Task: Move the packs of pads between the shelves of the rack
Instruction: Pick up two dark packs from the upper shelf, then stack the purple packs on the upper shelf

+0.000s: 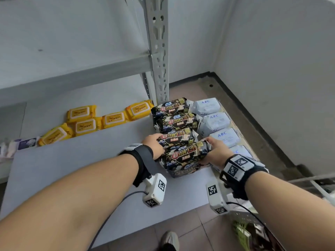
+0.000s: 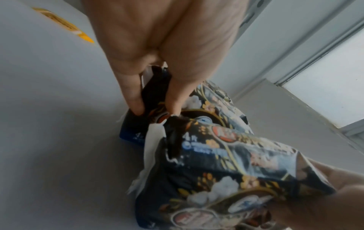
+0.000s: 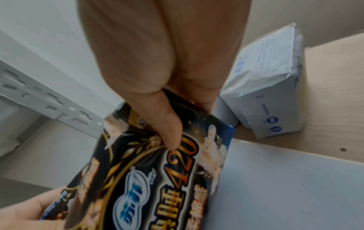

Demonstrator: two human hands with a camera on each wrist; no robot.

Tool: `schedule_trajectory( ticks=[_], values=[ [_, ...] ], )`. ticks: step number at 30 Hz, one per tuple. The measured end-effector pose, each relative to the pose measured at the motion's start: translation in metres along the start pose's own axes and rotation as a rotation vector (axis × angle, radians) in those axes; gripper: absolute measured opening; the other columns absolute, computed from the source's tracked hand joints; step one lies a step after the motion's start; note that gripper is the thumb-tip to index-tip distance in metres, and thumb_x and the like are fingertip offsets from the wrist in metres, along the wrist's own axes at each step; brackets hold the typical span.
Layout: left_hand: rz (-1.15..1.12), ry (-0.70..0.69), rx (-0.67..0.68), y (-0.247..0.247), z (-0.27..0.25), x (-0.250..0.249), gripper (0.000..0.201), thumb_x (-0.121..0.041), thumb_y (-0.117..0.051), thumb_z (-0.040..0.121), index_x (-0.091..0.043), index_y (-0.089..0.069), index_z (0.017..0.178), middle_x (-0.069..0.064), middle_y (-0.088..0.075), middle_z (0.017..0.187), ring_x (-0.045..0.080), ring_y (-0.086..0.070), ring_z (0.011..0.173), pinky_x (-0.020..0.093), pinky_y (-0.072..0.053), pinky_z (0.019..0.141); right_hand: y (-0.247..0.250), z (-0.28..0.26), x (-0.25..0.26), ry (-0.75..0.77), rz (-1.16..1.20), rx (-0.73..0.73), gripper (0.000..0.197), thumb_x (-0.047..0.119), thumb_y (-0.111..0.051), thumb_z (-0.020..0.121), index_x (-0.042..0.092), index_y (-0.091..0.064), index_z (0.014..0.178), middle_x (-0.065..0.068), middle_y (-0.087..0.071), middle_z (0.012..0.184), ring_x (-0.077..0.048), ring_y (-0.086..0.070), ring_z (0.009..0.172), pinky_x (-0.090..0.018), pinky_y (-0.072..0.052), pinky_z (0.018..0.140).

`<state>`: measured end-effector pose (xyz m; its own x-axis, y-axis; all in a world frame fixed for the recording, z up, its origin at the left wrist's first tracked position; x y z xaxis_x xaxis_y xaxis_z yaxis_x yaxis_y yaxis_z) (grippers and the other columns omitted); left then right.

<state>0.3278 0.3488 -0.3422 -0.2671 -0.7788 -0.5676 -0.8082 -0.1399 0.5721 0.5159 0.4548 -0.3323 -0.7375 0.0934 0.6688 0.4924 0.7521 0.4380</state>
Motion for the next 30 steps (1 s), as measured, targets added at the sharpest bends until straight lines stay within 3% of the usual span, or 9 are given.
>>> schedule_trajectory(
  ticks=[3,6,8,12,16,20,25,30],
  values=[
    [-0.082,0.004,0.029,-0.01,0.006,-0.003,0.058,0.0,-0.059,0.086,-0.023,-0.047,0.138,0.008,-0.056,0.133,0.027,-0.055,0.115,0.025,-0.046,0.085,0.0,0.01,-0.005,0.027,-0.055,-0.027,0.052,-0.011,-0.076,0.063,0.016,-0.057,0.103,-0.01,-0.067,0.099,-0.026,-0.063,0.091,-0.031,-0.055,0.074],
    [-0.145,-0.002,0.029,-0.019,0.007,-0.008,0.058,0.002,-0.054,0.085,-0.022,-0.048,0.138,0.008,-0.055,0.131,0.025,-0.056,0.105,0.024,-0.045,0.077,-0.004,0.016,-0.004,0.06,-0.182,-0.029,0.058,-0.005,-0.08,0.06,0.015,-0.057,0.109,-0.005,-0.063,0.099,-0.023,-0.06,0.094,-0.031,-0.052,0.083],
    [-0.169,-0.004,0.034,-0.024,0.006,-0.014,0.061,0.003,-0.053,0.083,-0.023,-0.047,0.138,0.009,-0.05,0.137,0.026,-0.055,0.111,0.025,-0.047,0.078,-0.006,0.019,-0.002,0.064,-0.275,-0.029,0.061,0.0,-0.081,0.06,0.017,-0.055,0.113,-0.002,-0.061,0.099,-0.02,-0.057,0.093,-0.027,-0.047,0.083],
    [-0.139,0.002,0.036,-0.028,0.006,-0.02,0.061,-0.001,-0.051,0.083,-0.025,-0.044,0.139,0.012,-0.043,0.141,0.033,-0.055,0.115,0.03,-0.049,0.08,-0.002,0.024,-0.001,0.052,-0.36,-0.077,0.053,0.003,-0.075,0.067,0.019,-0.053,0.112,-0.005,-0.063,0.107,-0.025,-0.057,0.101,-0.031,-0.047,0.088],
    [-0.161,0.05,0.039,-0.027,0.003,-0.018,0.065,-0.003,-0.058,0.082,-0.023,-0.039,0.141,0.011,-0.043,0.14,0.03,-0.05,0.12,0.036,-0.047,0.098,0.002,0.025,-0.004,0.025,-0.367,-0.073,0.054,0.001,-0.072,0.07,0.019,-0.052,0.117,-0.006,-0.063,0.112,-0.025,-0.057,0.103,-0.03,-0.047,0.087],
    [-0.174,0.089,0.026,-0.027,-0.001,-0.014,0.071,-0.006,-0.064,0.081,-0.016,-0.033,0.144,0.012,-0.041,0.142,0.029,-0.047,0.124,0.039,-0.042,0.105,0.001,0.024,0.0,-0.011,-0.421,-0.052,0.051,0.008,-0.068,0.076,0.018,-0.051,0.122,-0.007,-0.062,0.113,-0.024,-0.056,0.103,-0.028,-0.045,0.083],
    [-0.141,0.099,0.02,-0.022,-0.006,-0.009,0.074,-0.01,-0.068,0.082,-0.012,-0.03,0.146,0.01,-0.044,0.142,0.026,-0.047,0.125,0.033,-0.041,0.103,0.004,0.018,0.006,-0.098,-0.461,0.028,0.074,0.003,-0.077,0.067,0.019,-0.046,0.133,-0.004,-0.058,0.111,-0.022,-0.055,0.101,-0.028,-0.046,0.082],
    [-0.105,0.086,0.029,-0.001,-0.022,-0.001,0.076,-0.018,-0.067,0.085,-0.012,-0.025,0.148,0.009,-0.04,0.146,0.026,-0.044,0.129,0.026,-0.038,0.093,0.018,0.003,0.038,-0.099,-0.368,-0.031,0.069,0.003,-0.078,0.067,0.016,-0.051,0.129,-0.004,-0.057,0.117,-0.02,-0.058,0.098,-0.027,-0.049,0.075]
  ],
)
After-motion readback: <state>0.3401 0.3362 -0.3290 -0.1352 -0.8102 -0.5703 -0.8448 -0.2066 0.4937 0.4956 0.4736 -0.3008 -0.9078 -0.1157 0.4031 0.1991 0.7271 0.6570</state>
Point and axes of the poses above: each hand's wrist, its own z-axis towards the middle knuckle, its own y-axis out of the back of the hand, x = y × z, the point moved 6 cm from there along z, towards the middle knuckle
